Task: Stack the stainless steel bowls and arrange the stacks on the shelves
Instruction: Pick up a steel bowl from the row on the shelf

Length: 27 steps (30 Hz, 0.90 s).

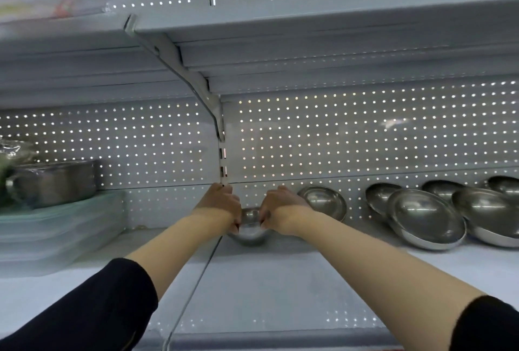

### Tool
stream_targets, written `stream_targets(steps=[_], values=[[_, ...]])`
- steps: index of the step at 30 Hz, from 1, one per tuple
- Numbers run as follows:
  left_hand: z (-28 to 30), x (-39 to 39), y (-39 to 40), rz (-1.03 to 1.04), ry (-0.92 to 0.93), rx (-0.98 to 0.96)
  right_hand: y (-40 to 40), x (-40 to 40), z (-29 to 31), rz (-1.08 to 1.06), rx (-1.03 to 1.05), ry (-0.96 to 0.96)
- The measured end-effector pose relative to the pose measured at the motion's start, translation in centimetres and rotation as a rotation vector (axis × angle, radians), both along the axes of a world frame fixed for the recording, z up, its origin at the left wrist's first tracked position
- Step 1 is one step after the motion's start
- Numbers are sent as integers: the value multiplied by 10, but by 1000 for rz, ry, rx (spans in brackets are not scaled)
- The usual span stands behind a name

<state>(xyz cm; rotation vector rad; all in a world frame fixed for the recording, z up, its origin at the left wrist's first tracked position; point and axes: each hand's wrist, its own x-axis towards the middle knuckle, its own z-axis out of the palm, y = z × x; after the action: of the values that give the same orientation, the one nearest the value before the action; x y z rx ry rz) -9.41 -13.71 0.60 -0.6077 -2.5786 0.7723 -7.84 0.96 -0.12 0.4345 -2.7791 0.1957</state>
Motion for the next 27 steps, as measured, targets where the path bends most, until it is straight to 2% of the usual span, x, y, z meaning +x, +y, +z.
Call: stream_targets(steps=[10,15,17,21,27], values=[[-6,-4,7,2,-13,-14,4,-7,-9,-2,24,6],[5,3,31,-186,-22,237,42,1,5,-50,-38,46],[9,6,49,-257,3,280,62,4,9,-114,-36,69],[8,10,90,-308,55,223,101,11,8,-235,7,61],[-2,4,125,-239,38,162,130,10,-3,-316,40,-32]])
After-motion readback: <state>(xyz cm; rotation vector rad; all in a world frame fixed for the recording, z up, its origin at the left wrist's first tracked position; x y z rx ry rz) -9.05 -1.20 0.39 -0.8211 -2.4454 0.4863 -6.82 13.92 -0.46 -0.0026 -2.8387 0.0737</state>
